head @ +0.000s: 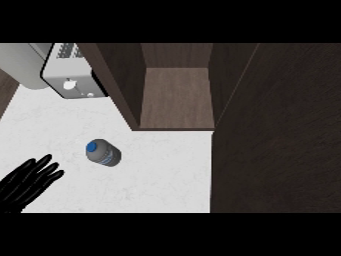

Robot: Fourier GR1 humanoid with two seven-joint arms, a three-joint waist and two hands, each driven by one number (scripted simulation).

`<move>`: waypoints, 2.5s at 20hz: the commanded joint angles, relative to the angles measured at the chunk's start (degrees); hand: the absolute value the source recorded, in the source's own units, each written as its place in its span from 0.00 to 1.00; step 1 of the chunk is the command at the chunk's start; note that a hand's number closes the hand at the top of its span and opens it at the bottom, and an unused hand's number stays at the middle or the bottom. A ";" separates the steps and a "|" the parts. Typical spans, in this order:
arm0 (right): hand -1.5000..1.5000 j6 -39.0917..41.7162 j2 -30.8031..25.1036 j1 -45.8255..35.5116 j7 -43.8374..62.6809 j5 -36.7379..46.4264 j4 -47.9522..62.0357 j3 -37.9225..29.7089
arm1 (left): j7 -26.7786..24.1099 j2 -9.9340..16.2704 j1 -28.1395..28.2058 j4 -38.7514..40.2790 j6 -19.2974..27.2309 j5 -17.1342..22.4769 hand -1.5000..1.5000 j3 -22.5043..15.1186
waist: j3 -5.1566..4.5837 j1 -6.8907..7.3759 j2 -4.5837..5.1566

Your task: Pick up the bottled water, place it into the cabinet and close the cabinet

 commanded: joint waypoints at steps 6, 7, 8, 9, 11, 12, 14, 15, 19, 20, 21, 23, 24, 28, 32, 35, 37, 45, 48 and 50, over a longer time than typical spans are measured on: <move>0.00 2.02 -0.18 1.84 -2.17 0.46 0.81 -0.20 | 0.79 -1.61 -7.30 8.11 -0.93 0.23 0.00 3.77 | 0.04 -0.18 0.05; 0.00 1.71 1.71 3.73 -5.78 5.13 2.69 3.72 | -0.21 -0.05 -6.25 9.62 -3.18 2.07 0.00 6.26 | 0.04 -0.16 0.03; 0.00 1.85 1.38 4.07 -4.29 3.36 0.35 3.12 | -1.17 -4.17 -8.31 10.52 -1.03 -3.24 0.00 4.16 | 0.03 -0.27 0.04; 0.00 1.91 1.25 3.66 -5.54 3.86 1.93 1.96 | -0.25 -1.18 -5.78 9.40 -2.05 -0.34 0.00 7.05 | 0.04 -0.08 0.02; 0.00 2.93 1.45 4.49 -8.01 4.77 3.72 2.54 | -5.01 -4.92 -10.51 16.76 -4.98 -8.06 0.00 6.93 | 0.02 -0.31 0.07; 0.00 1.54 1.38 -0.39 -6.20 3.33 6.11 0.27 | -6.06 -5.23 -9.42 16.71 -6.49 -9.02 0.00 7.28 | 0.02 -0.02 0.10; 0.00 3.37 -0.69 0.99 -5.62 0.41 4.37 -1.14 | -6.17 -3.81 -15.08 22.01 -6.05 -9.43 0.00 8.47 | 0.03 -0.28 0.11; 0.00 4.34 -0.96 2.16 -6.59 0.17 3.70 -1.03 | -8.52 -3.78 -16.60 24.37 -7.40 -12.71 0.00 9.58 | 0.02 -0.39 0.11; 0.00 6.26 -1.21 6.08 -9.04 1.53 3.09 -0.62 | -11.10 -7.26 -17.98 24.37 -5.49 -19.67 0.00 8.40 | 0.03 -0.43 0.05; 0.00 6.65 1.19 6.61 -13.10 5.81 7.01 2.97 | -12.33 -5.84 -19.68 27.45 -6.71 -20.47 0.00 9.48 | 0.02 -0.51 0.07; 0.00 6.47 -0.04 7.41 -10.91 4.15 4.31 1.89 | -14.78 -5.50 -19.75 29.05 -7.83 -23.89 0.00 10.06 | 0.01 -0.49 0.08; 0.00 8.45 -1.12 8.71 -13.05 1.51 4.40 -0.28 | -16.55 -3.94 -19.76 31.58 -9.75 -23.58 0.00 11.02 | 0.03 -0.43 0.05; 0.00 4.35 0.93 6.77 -8.23 3.52 2.14 2.82 | -17.86 -5.90 -25.55 36.87 -7.46 -28.10 0.00 9.32 | -0.01 -0.67 0.16; 0.00 6.38 -0.86 8.77 -10.45 1.03 1.89 0.43 | -23.87 -5.27 -29.53 45.56 -7.23 -34.02 0.00 9.04 | -0.01 -0.84 0.16; 0.00 6.76 -1.44 7.64 -10.09 0.96 2.63 -0.31 | -31.30 -4.52 -30.91 54.31 -5.47 -40.36 0.00 8.35 | -0.02 -0.81 0.21; 0.00 4.67 1.00 5.82 -9.32 4.04 2.34 3.62 | -34.74 -4.57 -35.15 62.16 -4.06 -42.30 0.00 7.77 | -0.05 -0.91 0.29; 0.00 5.24 0.70 9.75 -9.15 4.48 -1.02 5.16 | -33.23 -4.49 -38.00 66.84 -2.48 -41.89 0.00 8.15 | -0.05 -1.21 0.27; 0.00 8.38 -0.54 10.47 -12.35 2.19 2.70 3.07 | -41.87 -3.45 -44.06 82.97 -2.22 -45.95 0.00 6.42 | -0.12 -1.96 0.55; 0.00 5.54 -0.31 6.75 -8.39 1.22 1.47 2.20 | -44.89 -3.25 -43.31 85.30 -3.34 -46.38 0.00 5.72 | -0.13 -1.41 0.58; 0.00 7.43 0.65 8.90 -14.06 5.45 5.57 3.80 | -46.97 -4.82 -43.77 85.83 -1.15 -48.28 0.00 3.93 | -0.12 -1.67 0.52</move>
